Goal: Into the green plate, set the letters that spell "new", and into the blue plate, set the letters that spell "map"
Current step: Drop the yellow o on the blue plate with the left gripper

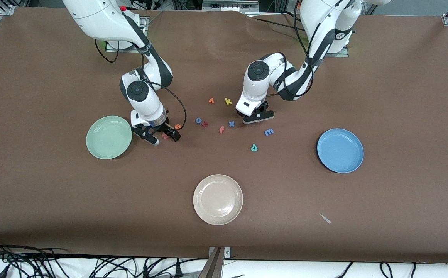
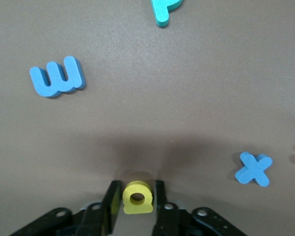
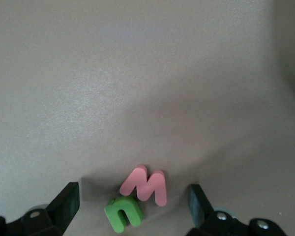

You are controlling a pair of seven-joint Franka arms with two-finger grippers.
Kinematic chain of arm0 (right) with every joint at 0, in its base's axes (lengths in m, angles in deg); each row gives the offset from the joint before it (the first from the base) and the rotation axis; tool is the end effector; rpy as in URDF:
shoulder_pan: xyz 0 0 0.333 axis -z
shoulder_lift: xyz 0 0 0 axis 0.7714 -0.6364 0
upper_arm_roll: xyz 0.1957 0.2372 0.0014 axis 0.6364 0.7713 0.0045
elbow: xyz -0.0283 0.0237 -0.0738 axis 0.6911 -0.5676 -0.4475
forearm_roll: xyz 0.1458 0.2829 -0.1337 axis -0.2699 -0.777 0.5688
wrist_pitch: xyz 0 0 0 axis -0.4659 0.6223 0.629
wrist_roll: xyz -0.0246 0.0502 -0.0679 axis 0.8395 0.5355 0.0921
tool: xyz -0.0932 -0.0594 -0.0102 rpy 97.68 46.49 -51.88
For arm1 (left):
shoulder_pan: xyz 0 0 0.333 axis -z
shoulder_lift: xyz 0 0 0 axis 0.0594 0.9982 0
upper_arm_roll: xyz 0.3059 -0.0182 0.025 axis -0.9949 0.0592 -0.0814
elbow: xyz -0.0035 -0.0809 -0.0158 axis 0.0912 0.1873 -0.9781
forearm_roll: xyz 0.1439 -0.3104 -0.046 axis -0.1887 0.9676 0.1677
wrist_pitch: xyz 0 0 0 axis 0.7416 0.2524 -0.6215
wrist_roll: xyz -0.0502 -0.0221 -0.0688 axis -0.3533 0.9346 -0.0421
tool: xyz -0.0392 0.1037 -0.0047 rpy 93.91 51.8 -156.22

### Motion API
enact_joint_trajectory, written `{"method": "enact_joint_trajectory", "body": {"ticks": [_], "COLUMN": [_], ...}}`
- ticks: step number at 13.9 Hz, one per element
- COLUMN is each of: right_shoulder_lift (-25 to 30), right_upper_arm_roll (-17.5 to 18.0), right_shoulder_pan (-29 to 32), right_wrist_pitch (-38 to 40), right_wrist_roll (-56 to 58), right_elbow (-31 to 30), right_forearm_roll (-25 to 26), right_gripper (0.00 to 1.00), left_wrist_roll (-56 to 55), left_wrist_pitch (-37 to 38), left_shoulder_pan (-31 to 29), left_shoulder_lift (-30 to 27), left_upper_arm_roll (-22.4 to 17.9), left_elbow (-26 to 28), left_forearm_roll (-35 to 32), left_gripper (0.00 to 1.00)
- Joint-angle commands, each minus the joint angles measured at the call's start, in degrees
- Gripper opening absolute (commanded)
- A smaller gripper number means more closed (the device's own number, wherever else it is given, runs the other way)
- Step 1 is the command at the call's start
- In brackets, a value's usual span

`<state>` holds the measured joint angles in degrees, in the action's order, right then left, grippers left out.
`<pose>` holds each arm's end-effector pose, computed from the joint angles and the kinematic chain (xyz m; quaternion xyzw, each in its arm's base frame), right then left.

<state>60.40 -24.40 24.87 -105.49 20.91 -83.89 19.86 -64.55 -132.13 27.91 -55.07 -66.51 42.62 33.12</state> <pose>0.4837 0.2572 0.1989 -0.9613 0.2700 -0.0402 0.0380 0.3990 -0.3829 0.2027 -0.9928 -0.1197 0.0087 0.0028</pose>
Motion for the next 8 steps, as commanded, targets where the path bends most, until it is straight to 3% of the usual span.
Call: {"method": "enact_joint_trajectory", "body": {"ticks": [1,5,8], "right_shoulder_lift": [-0.37,-0.37,-0.37], "right_upper_arm_roll": [-0.60,-0.78,-1.48], "right_shoulder_pan": [-0.41,-0.33,-0.33], "right_wrist_pitch": [-1.08,-1.08,-1.00], "right_wrist_roll": [-1.14,-0.96,-0.61], "right_elbow": [-0.17,-0.17,0.10], "right_forearm_roll": [1.02,1.02,1.55], "right_gripper": [0.99,0.92,0.91], "left_wrist_roll": [-1.13,0.27,6.84], "left_wrist_pitch": [0.61,3.23,13.84], "left_shoulder_pan": [-0.11,-2.40,-5.46], "left_shoulder_lift": [1.03,0.16,-0.37], "left_upper_arm_roll": [-0.10,-0.01,0.69], "left_elbow": [-1.20,-2.17,-7.33], "left_forearm_roll": [-2.32,-2.32,-1.10], "left_gripper": [0.19,0.08,0.06]}}
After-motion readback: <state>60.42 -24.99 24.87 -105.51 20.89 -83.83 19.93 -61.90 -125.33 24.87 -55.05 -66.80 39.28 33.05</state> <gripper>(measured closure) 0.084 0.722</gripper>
